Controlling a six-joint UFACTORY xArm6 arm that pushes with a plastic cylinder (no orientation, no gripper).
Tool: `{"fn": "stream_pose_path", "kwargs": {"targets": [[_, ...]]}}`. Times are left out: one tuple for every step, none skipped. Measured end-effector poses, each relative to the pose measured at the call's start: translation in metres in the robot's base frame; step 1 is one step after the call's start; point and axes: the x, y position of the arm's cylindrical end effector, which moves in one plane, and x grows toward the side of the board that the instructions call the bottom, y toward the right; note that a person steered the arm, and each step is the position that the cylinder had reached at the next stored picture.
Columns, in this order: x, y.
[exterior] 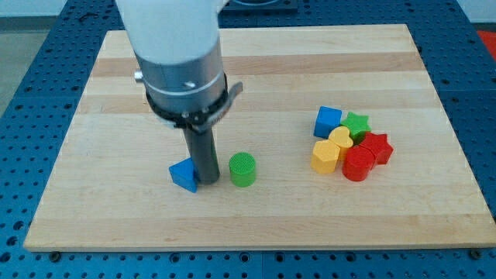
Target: Nudge the blue triangle down a bit
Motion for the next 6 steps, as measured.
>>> {"fn": "stream_pose_path", "kwargs": {"targets": [[-0.03,0.005],[-0.032,0.011],[-0.027,-0.02],[-0.024,-0.03],[-0.015,-0.024],[-0.002,-0.011]]}}
